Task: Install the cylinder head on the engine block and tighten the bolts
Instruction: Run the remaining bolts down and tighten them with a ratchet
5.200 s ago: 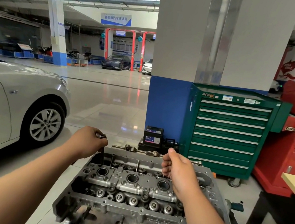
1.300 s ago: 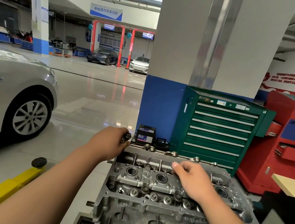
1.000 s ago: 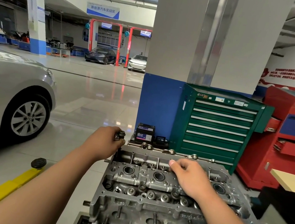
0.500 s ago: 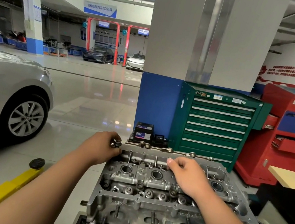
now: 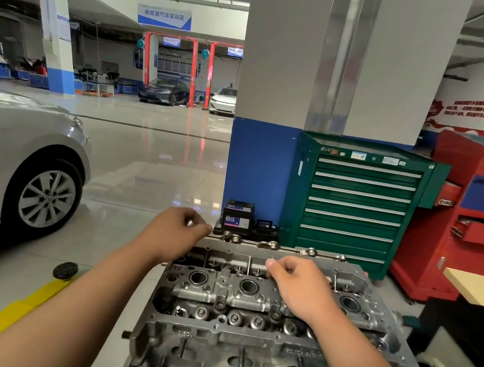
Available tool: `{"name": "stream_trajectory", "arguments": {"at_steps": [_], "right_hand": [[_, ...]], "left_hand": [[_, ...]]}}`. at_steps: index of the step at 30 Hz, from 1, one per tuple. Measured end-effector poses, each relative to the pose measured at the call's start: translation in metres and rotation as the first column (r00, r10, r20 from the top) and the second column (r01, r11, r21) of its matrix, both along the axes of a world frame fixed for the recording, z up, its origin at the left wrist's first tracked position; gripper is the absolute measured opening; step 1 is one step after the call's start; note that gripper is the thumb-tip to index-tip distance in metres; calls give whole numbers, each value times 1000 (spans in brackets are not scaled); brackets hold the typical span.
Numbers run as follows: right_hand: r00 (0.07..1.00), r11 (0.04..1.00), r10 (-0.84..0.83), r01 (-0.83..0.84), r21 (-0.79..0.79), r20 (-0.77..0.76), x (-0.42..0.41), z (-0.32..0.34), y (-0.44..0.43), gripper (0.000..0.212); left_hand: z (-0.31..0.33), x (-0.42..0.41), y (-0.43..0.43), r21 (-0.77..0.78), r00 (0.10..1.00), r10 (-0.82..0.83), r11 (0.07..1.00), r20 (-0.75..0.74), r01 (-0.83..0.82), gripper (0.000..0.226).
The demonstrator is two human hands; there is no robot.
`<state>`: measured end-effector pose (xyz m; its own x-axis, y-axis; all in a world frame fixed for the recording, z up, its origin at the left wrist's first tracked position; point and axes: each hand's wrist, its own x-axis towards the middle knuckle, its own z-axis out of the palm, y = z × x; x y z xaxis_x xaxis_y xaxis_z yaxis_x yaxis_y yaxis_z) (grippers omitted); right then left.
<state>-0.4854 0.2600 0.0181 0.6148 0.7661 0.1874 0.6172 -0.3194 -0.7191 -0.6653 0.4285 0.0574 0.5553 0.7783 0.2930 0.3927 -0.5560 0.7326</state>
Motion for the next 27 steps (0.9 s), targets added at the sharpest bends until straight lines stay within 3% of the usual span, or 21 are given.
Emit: {"name": "stream_trajectory", "arguments": {"at_steps": [2,3,5,9,14,19,23,27], "right_hand": [[999,1000,24,-25,-5,-35,0,4,-1,33],[997,999,43,-43,10,-62,1,6,-2,33],[985,992,96,-82,95,-144,3,13,-6,26],[857,910,370,-256,327,-358,8,32,-22,11],[849,881,470,-468,72,-242,9,28,-32,17],[877,900,436,-422,111,-200,3,15,-29,15],[882,902,427,-400,161,-201,3,10,-37,13],[916,921,370,-340,189,-157,1,8,-41,15]], "left_hand": [[12,15,-25,-256,968,-118,951,220,174,20],[16,24,-39,-378,926,-157,879,343,289,21],[17,41,-68,-473,857,-197,764,475,438,23],[1,71,-105,-301,931,-169,914,325,271,30],[-7,86,-117,-356,916,-135,892,377,277,27],[-12,80,-117,-242,913,-234,915,334,323,16],[-24,70,-120,-116,909,-153,970,388,213,9],[-34,63,-126,-44,892,-197,971,406,234,4]]}}
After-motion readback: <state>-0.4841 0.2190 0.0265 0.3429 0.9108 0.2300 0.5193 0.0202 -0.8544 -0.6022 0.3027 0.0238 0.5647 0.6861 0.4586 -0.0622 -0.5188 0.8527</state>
